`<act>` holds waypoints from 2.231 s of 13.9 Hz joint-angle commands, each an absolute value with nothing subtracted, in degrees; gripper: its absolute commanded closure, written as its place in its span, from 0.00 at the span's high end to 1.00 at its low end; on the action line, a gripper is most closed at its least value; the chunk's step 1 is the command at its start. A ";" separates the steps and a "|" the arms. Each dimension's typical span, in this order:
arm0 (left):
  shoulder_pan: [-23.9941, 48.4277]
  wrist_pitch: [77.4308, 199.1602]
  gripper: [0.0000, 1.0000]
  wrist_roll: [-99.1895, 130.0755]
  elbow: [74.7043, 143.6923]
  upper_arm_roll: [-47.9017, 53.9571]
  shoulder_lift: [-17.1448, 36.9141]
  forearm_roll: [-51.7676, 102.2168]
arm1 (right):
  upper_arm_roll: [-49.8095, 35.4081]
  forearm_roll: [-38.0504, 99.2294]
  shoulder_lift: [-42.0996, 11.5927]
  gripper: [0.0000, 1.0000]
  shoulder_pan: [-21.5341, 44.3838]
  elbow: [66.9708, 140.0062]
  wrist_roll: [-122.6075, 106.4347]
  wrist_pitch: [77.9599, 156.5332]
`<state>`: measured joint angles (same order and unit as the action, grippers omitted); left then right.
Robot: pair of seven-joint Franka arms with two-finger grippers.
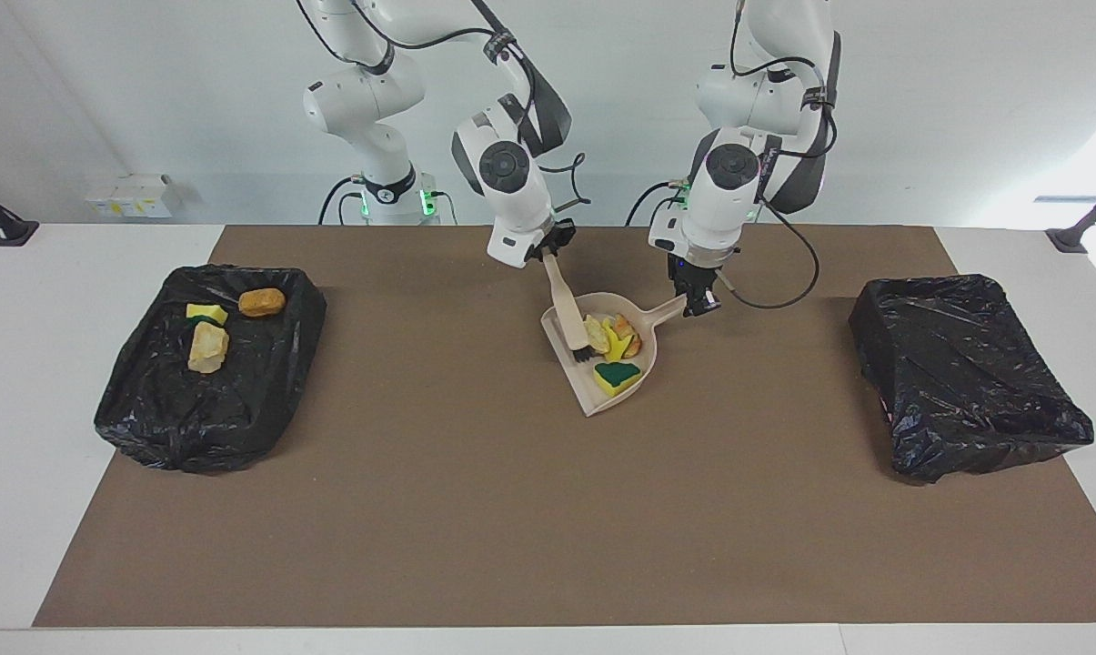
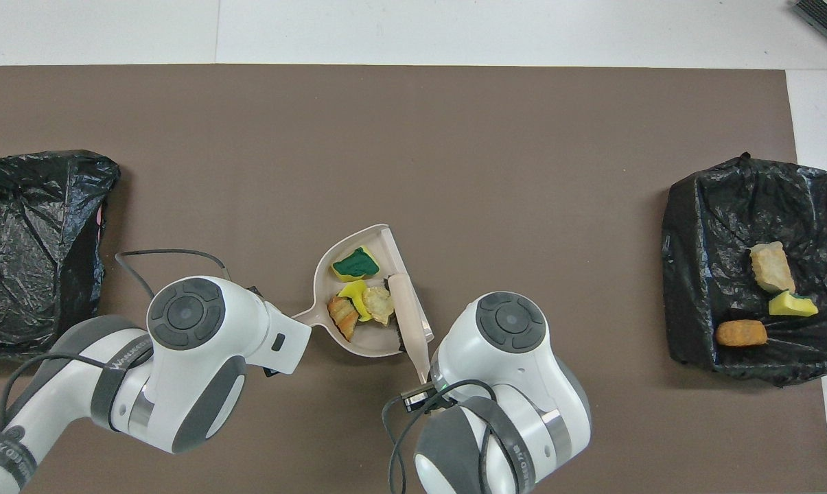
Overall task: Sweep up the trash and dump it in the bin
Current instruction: 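Lift the dustpan with the left gripper while the right gripper drops the brush, then tip the dustpan into the bag while the right gripper reaches the other bag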
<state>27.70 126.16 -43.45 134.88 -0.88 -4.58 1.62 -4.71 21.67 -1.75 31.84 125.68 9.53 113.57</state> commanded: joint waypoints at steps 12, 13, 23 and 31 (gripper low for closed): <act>14.25 117.28 0.00 -43.33 128.52 -1.14 -10.28 9.93 | -5.89 14.76 8.00 0.00 34.53 126.47 25.55 109.42; 12.85 114.72 0.00 -43.68 126.58 -1.23 -10.54 9.67 | -5.89 14.77 7.30 0.00 37.76 126.91 29.93 110.47; -12.80 100.28 0.00 -61.67 111.28 -1.41 -7.48 6.42 | -6.06 15.64 -3.95 0.00 49.48 128.94 43.16 125.69; -32.16 101.16 0.00 -75.91 97.41 -1.49 4.03 -2.02 | -5.45 11.61 -3.17 1.00 48.26 120.78 42.46 111.65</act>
<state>-28.59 102.38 -72.93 104.60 -2.35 -1.32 -1.21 -5.61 13.62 -4.13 49.37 123.29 42.27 115.75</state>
